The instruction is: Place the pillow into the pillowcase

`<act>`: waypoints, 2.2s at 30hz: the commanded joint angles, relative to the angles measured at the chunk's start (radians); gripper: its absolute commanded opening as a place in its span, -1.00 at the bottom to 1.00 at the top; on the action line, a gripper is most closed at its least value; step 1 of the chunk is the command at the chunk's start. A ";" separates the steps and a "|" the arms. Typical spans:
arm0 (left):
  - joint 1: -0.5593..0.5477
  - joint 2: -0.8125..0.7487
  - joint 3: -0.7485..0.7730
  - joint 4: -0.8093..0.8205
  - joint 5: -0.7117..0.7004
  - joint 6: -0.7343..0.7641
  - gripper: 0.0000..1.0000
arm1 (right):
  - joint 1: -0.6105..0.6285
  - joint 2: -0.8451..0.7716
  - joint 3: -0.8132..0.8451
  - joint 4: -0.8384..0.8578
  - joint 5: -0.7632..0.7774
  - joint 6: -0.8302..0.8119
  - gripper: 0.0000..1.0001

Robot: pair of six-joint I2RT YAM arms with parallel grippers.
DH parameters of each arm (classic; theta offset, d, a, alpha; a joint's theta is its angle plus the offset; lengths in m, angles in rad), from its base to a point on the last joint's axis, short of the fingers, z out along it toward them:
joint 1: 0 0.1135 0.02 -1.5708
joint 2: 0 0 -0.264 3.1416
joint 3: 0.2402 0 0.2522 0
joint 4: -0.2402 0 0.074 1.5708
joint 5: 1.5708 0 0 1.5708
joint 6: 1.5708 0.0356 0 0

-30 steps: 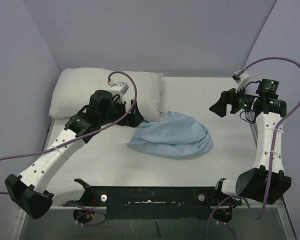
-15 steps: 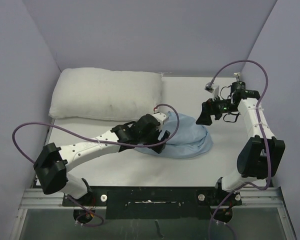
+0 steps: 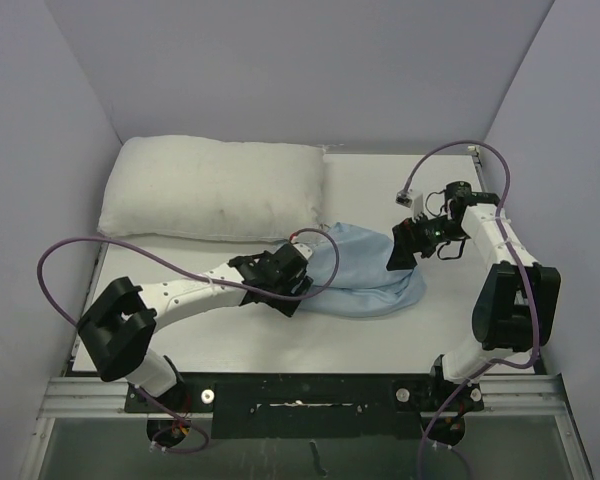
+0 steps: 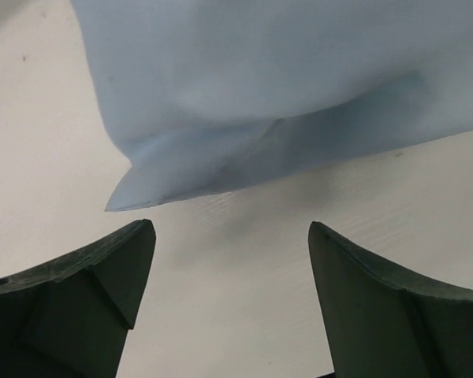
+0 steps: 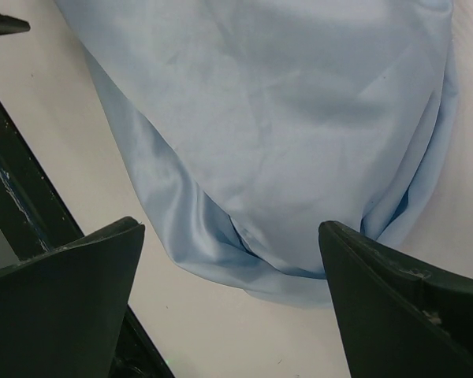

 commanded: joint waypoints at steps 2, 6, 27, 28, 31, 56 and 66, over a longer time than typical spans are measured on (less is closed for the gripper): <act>0.113 -0.016 -0.053 0.038 0.031 0.078 0.50 | 0.008 -0.075 -0.002 -0.002 -0.073 -0.054 0.97; 0.142 0.019 -0.038 0.056 0.052 0.116 0.46 | 0.023 -0.114 -0.007 -0.010 -0.123 -0.085 0.96; 0.225 0.126 0.019 0.144 0.195 0.177 0.03 | 0.031 -0.140 -0.016 -0.079 -0.119 -0.187 0.89; 0.225 0.130 0.020 0.143 0.200 0.177 -0.06 | 0.030 -0.143 -0.016 -0.084 -0.111 -0.195 0.89; 0.225 0.129 0.029 0.130 0.212 0.181 -0.71 | 0.030 -0.157 -0.024 -0.094 -0.063 -0.217 0.88; 0.222 -0.270 0.119 0.016 0.392 0.151 -1.00 | 0.031 0.016 -0.066 0.052 0.217 0.041 -0.69; 0.345 -0.181 0.673 0.008 0.355 0.213 -1.00 | -0.015 0.033 0.922 0.013 0.198 0.064 -1.00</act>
